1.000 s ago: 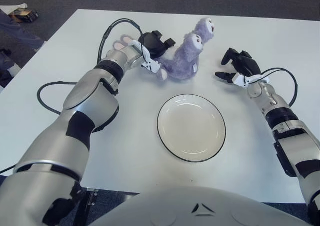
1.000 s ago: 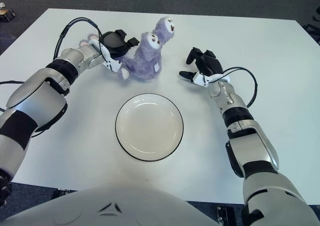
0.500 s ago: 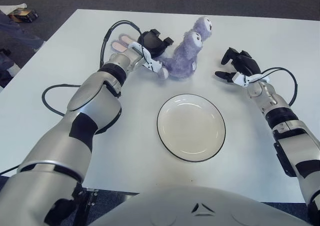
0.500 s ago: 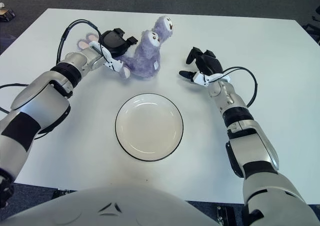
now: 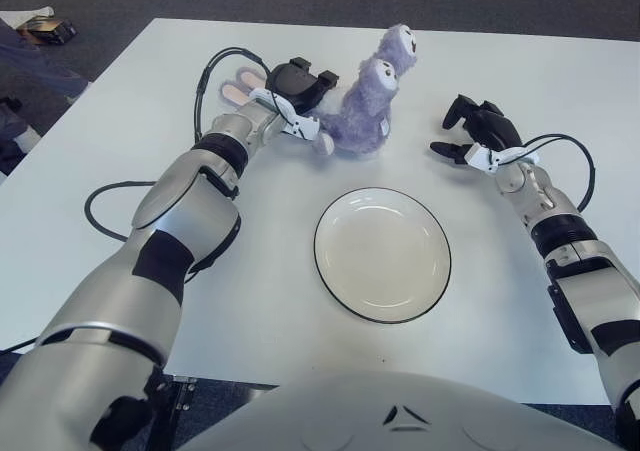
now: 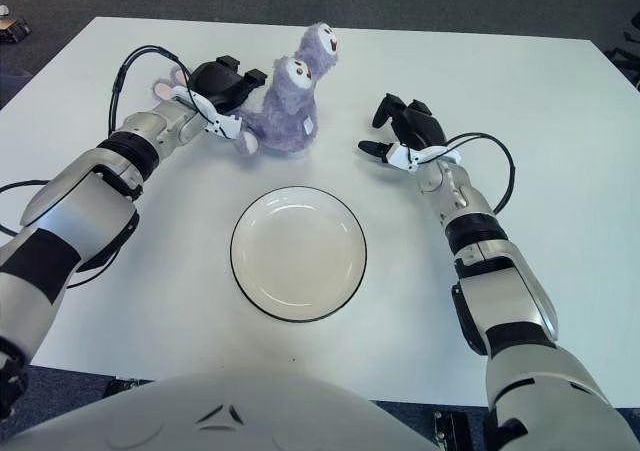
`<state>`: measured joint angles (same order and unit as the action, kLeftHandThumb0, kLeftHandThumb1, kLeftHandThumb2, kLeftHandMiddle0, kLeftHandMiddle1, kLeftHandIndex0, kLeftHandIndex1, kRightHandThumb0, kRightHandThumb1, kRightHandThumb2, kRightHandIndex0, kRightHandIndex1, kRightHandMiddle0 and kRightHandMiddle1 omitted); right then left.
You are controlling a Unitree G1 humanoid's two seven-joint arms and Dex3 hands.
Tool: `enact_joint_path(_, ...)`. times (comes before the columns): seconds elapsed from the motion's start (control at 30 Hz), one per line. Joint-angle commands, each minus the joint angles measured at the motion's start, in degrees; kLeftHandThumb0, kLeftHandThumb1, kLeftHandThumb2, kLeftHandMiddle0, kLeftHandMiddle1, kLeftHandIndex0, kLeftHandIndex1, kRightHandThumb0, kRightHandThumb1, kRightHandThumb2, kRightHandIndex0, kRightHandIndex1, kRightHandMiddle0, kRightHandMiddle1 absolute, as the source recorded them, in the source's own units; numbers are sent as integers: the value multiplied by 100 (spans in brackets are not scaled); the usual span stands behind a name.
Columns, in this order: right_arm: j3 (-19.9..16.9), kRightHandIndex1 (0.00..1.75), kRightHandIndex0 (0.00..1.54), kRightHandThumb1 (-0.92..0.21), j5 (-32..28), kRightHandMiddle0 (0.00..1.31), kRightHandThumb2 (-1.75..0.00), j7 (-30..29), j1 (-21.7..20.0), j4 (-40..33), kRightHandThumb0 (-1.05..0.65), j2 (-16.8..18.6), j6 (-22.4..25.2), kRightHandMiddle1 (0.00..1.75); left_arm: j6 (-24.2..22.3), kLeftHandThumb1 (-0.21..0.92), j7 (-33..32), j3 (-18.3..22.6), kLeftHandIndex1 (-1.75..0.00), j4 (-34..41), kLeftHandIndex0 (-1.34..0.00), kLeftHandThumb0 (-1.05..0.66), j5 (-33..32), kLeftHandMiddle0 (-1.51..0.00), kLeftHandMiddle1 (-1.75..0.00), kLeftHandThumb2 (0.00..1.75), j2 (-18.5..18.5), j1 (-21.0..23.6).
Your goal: Put the doll into the plate.
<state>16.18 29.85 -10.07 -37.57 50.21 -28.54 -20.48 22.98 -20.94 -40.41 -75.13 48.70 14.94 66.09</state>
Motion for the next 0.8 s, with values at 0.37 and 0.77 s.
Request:
enact_joint_path(0.37,15,153,37,-92,-39,19,-52,346,223,191,-35,34,141,175,409,5,419,652,-175,451,-108,59,-496,-83,-175,164,504,210)
enact_joint_path(0.77,10,152,38,-92,-13,19,-52,353,211,224,-35,31,127,175,578,3,393,882,-175,1266,-110,60,-524,-85,-175,166,779,164)
